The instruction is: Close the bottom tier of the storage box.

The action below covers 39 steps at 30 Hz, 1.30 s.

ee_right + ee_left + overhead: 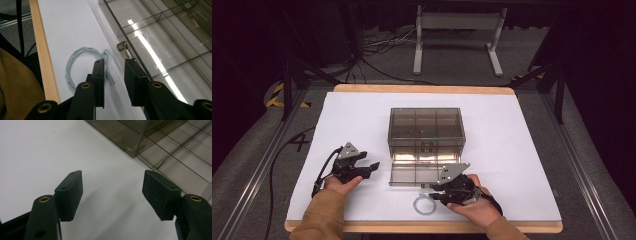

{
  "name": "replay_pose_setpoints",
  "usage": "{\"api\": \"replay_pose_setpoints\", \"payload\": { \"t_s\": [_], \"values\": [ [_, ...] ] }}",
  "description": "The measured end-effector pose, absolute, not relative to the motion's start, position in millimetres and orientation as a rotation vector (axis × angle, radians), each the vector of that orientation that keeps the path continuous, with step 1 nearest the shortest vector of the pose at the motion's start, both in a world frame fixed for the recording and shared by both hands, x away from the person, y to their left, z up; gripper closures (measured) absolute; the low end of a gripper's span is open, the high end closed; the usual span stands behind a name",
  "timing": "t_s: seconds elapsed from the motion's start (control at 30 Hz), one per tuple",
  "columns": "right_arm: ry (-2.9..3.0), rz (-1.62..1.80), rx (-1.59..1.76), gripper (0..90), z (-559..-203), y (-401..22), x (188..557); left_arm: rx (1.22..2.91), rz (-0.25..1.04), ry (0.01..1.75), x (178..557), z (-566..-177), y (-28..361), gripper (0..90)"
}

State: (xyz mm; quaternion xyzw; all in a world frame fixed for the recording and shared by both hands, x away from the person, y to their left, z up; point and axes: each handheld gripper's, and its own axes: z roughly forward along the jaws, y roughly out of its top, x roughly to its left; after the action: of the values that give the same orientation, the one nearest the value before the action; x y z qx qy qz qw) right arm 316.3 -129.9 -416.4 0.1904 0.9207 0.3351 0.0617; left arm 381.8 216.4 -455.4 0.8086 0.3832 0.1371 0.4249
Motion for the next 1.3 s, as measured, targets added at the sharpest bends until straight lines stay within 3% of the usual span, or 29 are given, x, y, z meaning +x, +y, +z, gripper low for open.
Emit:
{"api": "replay_pose_setpoints", "payload": {
  "t_s": [0.53,0.8,1.3],
  "values": [
    [2.829,0.96,0.529,71.3,-430,-117,312,2.024,0.343,0.956,382,-455,216,33.7],
    [2.833,0.924,0.507,87.2,-434,-113,310,2.026,0.344,0.955,382,-455,216,33.7],
    [2.833,0.895,0.491,89.4,-432,-111,308,2.024,0.344,0.958,382,-456,216,33.7]
  ]
}}
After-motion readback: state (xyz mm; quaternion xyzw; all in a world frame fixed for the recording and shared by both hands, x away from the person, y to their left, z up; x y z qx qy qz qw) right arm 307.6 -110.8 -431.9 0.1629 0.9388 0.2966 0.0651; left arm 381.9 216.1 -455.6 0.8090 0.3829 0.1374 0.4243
